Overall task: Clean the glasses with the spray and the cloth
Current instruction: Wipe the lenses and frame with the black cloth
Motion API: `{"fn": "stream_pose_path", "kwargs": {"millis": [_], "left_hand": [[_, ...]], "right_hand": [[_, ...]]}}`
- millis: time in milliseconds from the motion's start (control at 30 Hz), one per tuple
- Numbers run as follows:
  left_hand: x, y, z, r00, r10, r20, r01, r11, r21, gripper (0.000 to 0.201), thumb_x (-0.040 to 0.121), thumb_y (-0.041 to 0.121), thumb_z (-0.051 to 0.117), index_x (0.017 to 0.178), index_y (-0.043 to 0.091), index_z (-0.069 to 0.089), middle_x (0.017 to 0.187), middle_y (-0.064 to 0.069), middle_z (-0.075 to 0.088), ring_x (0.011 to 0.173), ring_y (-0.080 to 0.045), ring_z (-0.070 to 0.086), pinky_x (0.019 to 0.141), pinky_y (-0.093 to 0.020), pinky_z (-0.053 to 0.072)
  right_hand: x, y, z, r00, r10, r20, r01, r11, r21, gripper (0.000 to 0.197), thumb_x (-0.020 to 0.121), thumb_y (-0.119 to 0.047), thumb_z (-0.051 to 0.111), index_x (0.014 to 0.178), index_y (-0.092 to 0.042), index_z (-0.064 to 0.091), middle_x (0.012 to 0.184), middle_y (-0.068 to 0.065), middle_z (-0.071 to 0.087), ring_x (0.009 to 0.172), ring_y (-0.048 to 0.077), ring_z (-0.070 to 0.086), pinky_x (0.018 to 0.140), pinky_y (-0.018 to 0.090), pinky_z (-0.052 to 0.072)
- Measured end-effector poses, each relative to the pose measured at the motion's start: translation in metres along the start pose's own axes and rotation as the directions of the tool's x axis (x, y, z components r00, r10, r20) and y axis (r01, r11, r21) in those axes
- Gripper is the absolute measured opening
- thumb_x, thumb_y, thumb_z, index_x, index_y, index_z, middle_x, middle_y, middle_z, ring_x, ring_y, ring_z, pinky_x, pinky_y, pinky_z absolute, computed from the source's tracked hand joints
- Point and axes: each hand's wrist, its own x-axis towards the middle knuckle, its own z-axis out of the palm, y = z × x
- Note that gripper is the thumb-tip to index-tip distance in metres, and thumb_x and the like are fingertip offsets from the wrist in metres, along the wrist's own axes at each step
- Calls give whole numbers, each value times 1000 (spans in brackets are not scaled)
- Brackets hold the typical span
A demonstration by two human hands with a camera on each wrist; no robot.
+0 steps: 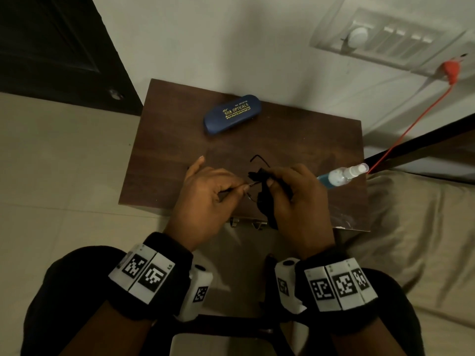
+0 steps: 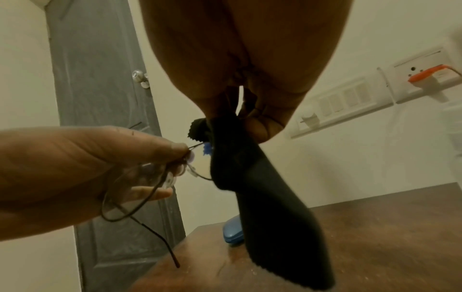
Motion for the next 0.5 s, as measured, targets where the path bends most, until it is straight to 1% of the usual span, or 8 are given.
{"fn": "stream_pose_path", "kwargs": {"millis": [67, 133, 200, 267, 300, 367, 433, 500], "left_hand": [[0, -1, -1, 1000, -21, -4, 20, 999, -32, 21, 84, 37, 53, 79, 27, 72, 81, 17, 67, 82, -1, 60, 115, -37, 18], [-1, -2, -2, 998, -53, -22, 51, 994, -99, 18, 85, 37, 55, 79, 29, 71, 78, 24, 64, 83, 0, 62, 116, -35, 17], [-1, -1, -3, 995, -93, -30, 86, 980, -181, 17, 86, 34, 59, 79, 26, 71, 73, 21, 64, 80, -1, 63, 114, -29, 19], [0, 2, -4, 986, -165, -25, 151, 945, -290, 12, 88, 24, 64, 80, 20, 73, 74, 7, 70, 78, -6, 66, 104, -23, 31], [1, 5, -5, 979, -204, -17, 185, 918, -352, 11, 88, 18, 65, 82, 18, 74, 79, 4, 73, 79, -6, 67, 96, -21, 39], [2, 9, -5, 967, -256, 11, 233, 861, -451, 12, 88, 14, 63, 87, 17, 75, 86, 9, 75, 80, -1, 69, 81, -20, 51], [3, 10, -4, 961, -272, 43, 258, 836, -484, 14, 89, 13, 62, 85, 19, 74, 78, 11, 74, 73, 1, 67, 69, -16, 51], [2, 9, -3, 959, -278, 59, 271, 831, -486, 18, 89, 13, 61, 79, 23, 72, 66, 15, 70, 65, 5, 62, 62, -12, 47]], "right_hand": [[2, 5, -1, 999, 50, 0, -50, 999, -5, 19, 88, -5, 60, 103, -10, 69, 92, 1, 60, 81, 14, 59, 70, 22, 49], [4, 12, -2, 992, 121, -26, -120, 993, 10, 16, 88, -7, 60, 101, -10, 69, 91, 1, 61, 82, 13, 58, 70, 19, 46], [3, 15, -2, 985, 158, -64, -154, 987, 54, 15, 89, -8, 60, 101, -10, 69, 90, 2, 63, 82, 13, 60, 71, 21, 47], [1, 16, 0, 977, 190, -99, -179, 978, 110, 16, 89, -7, 59, 101, -11, 69, 89, 1, 66, 82, 11, 63, 72, 22, 51], [0, 16, 0, 971, 216, -103, -200, 968, 149, 18, 89, -6, 59, 102, -13, 69, 87, -2, 67, 82, 7, 63, 73, 18, 51], [-2, 15, 2, 964, 251, -84, -228, 949, 217, 21, 89, -6, 59, 102, -19, 68, 84, -13, 65, 79, -2, 64, 71, 9, 50], [-3, 13, 3, 965, 251, -71, -225, 938, 263, 23, 88, -4, 60, 98, -24, 65, 83, -17, 65, 79, -2, 65, 70, 12, 52], [-3, 11, 3, 965, 250, -80, -216, 929, 301, 23, 88, -3, 60, 94, -24, 66, 82, -15, 67, 79, 4, 66, 70, 18, 55]]}}
